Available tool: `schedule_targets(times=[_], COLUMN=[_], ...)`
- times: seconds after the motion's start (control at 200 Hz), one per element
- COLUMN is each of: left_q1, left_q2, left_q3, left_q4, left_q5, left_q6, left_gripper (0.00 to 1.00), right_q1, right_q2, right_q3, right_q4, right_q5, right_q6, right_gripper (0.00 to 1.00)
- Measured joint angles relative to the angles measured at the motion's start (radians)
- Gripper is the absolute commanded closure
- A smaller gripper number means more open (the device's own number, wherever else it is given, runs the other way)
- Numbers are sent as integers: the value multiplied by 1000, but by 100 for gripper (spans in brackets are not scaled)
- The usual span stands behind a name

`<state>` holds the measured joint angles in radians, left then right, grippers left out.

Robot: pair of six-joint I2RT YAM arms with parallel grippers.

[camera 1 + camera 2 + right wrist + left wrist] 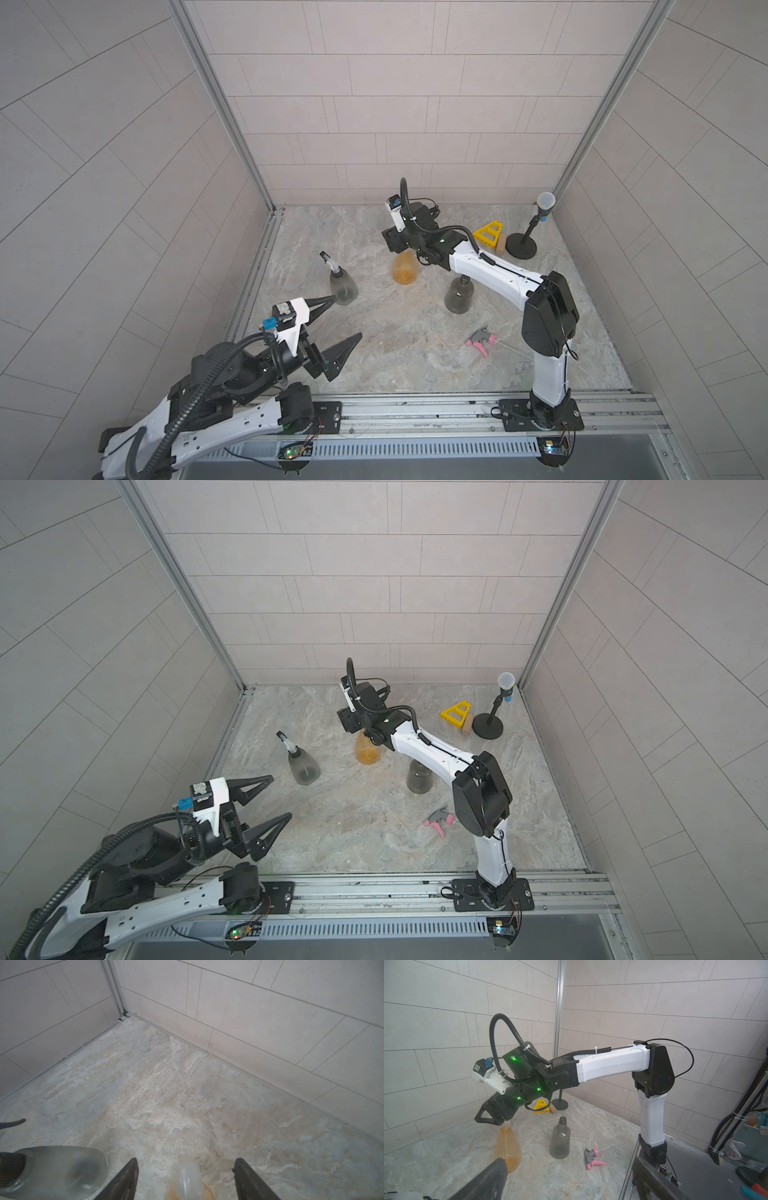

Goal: Attach spray nozzles to spray bottles
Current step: Place the spray bottle at the center of the board, then pick up the spray bottle from the center of the board.

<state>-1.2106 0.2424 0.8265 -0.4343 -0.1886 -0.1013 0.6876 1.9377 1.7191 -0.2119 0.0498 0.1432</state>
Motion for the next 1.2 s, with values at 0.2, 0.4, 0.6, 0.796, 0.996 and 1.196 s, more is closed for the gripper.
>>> schedule_targets(times=[0.2,0.4,0.6,0.796,0.996,1.196], left_q1=[0,0,0,0,0,0], left_q2=[0,-13,-21,-21,-17,-1], left_q3=[0,-15,-30,-30,-30,-30], left_q4=[-6,-2,1,1,1,3], left_q5=[-1,-10,-4,4,6,10], left_q6=[0,0,-6,-16,-29,-39], left_gripper=[0,0,0,0,0,0], right_q1=[-2,-2,-21,-109,-127,-132], right_q2=[-30,-323,-699,-785,-705,-666], right_q3=[-5,-217,-533,-763,-847,-864], right_q4=[-22,-38,-55,-139,-148,-99], right_q5=[18,70,171,188,137,123], right_q6=[0,29,95,173,183,182], right_gripper=[18,16,12,14,21,40])
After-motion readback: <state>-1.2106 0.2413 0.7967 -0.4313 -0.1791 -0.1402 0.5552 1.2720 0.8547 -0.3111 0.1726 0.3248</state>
